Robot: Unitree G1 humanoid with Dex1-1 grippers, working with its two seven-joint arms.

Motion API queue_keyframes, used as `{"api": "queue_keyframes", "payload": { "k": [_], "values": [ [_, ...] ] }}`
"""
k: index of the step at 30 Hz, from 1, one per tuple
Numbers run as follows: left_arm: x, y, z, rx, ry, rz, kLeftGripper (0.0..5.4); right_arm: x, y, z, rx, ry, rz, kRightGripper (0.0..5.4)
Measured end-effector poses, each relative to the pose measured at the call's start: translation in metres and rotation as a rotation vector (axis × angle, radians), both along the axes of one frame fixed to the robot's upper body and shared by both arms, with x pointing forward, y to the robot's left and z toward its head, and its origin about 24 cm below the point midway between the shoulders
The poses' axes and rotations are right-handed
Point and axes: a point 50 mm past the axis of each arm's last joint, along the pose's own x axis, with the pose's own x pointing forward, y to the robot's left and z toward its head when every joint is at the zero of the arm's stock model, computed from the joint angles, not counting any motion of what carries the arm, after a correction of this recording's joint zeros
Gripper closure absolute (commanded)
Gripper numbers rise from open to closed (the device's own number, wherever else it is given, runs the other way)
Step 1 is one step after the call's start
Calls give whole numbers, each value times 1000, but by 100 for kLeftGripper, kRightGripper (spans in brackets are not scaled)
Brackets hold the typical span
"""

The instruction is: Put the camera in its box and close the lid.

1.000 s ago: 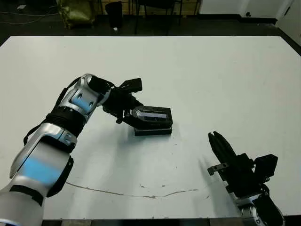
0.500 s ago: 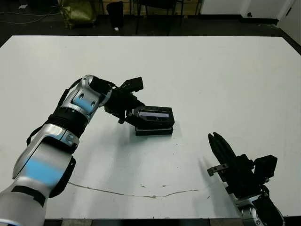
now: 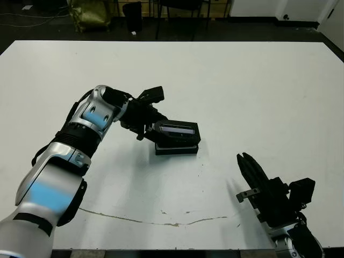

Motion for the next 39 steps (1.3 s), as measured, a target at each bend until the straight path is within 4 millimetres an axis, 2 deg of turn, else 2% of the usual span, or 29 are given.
{"api": "queue_keyframes", "payload": {
  "k": [11, 17, 24, 39],
  "values": [
    [2, -4, 1, -25, -22, 15, 284, 0, 0, -1, 2, -7, 10, 540],
    [5, 5, 6, -21, -41, 33, 285, 0, 0, -3, 5, -4, 17, 540],
    [7, 6, 12, -30, -48, 29, 285, 0, 2, -1, 2, -11, 16, 540],
    [5, 1, 8, -15, -29, 16, 285, 1, 2, -1, -3, -12, 20, 540]
  ]
}}
